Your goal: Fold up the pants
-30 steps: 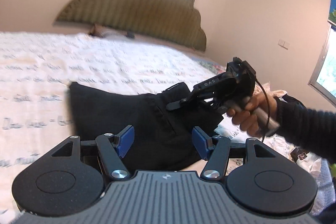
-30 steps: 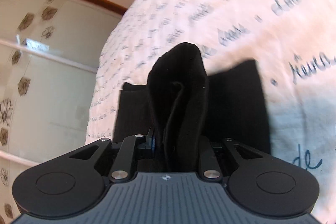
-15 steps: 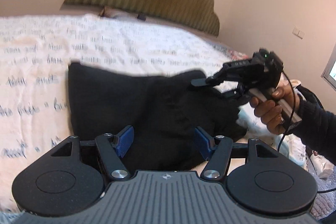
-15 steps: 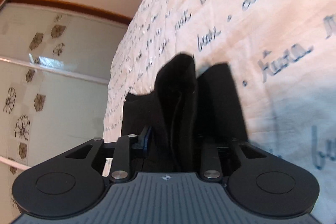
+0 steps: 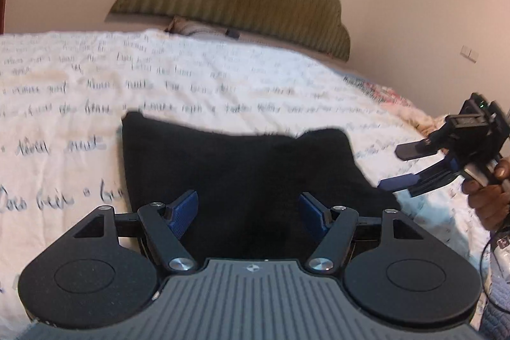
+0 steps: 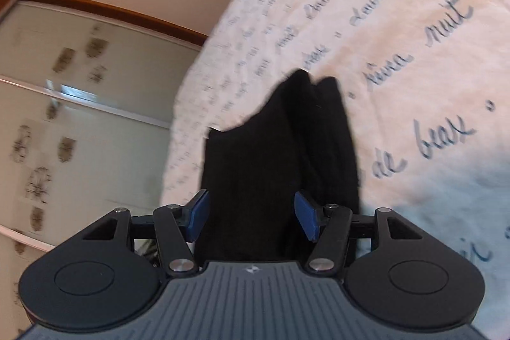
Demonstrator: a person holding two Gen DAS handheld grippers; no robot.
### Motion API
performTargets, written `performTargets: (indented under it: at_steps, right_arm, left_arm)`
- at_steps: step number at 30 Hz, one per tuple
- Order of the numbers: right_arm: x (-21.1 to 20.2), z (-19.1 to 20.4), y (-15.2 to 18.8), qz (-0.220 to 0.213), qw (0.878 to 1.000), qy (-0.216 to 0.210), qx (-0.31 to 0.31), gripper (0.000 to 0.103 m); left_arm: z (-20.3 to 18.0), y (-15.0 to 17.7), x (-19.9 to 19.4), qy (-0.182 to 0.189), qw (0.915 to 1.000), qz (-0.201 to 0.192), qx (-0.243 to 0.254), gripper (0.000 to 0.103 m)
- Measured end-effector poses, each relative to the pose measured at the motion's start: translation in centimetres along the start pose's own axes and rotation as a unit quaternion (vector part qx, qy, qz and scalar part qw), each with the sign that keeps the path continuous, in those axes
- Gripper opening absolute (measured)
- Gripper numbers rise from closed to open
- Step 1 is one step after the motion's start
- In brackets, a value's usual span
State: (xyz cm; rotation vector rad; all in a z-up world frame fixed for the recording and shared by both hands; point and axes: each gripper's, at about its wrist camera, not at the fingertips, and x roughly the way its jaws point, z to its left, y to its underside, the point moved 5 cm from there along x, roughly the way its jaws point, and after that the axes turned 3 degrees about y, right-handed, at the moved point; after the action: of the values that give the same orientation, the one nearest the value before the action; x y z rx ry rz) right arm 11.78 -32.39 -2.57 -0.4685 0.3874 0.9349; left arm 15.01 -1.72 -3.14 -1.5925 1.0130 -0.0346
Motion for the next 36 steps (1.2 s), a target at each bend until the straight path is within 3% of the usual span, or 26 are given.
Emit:
performTargets:
  at_steps: [7, 9, 11, 14, 16, 21, 28, 33, 36]
  right_arm:
    - [2.1, -0.3, 1.6, 0.042, 0.999, 0.007, -0.010, 0.054]
    - [2.8, 0.3, 2.1, 0.056, 0.997, 0.031, -0.049, 0.005]
    - [3.3, 0.6, 2.6, 0.061, 0.994, 0.049, -0.080, 0.005]
    - [2.0, 1.5, 2.1, 0.051, 0.993, 0.042, -0.099, 0.005]
    - [0.4, 2.0, 1.2, 0.033, 0.993, 0.039, -0.108, 0.004]
    - [1.0, -1.2, 1.5, 0.057, 0.992, 0.070, -0.084, 0.004]
    - [-0.2, -2.5, 1.3, 0.028, 0.999, 0.028, -0.022, 0.009]
    - [-3.1, 0.4, -1.4, -0.074, 0.997, 0.012, -0.033, 0.013]
    - [-1.2, 3.0, -2.2, -0.075, 0.996, 0.002, -0.057, 0.015]
  left_arm:
    - [-0.6, 1.9, 0.3, 0.009, 0.9992, -0.017, 0.036, 0.088]
    - [-0.6, 1.9, 0.3, 0.009, 0.9990, -0.017, 0.039, 0.089]
    - [-0.6, 1.8, 0.2, 0.009, 0.9991, -0.019, 0.037, 0.089]
    - [-1.0, 1.2, -0.5, -0.005, 0.9993, -0.017, 0.034, 0.089]
    - [-1.3, 1.1, -0.6, 0.005, 0.9996, -0.007, 0.028, 0.094]
    - [-2.1, 2.6, 1.0, -0.007, 0.9977, 0.010, 0.067, 0.100]
    - [-2.1, 2.6, 1.2, -0.009, 0.9974, 0.013, 0.070, 0.102]
    - [-2.2, 2.7, 1.2, -0.013, 0.9973, 0.012, 0.072, 0.102]
    - [-2.2, 2.7, 1.2, -0.014, 0.9971, 0.012, 0.074, 0.102]
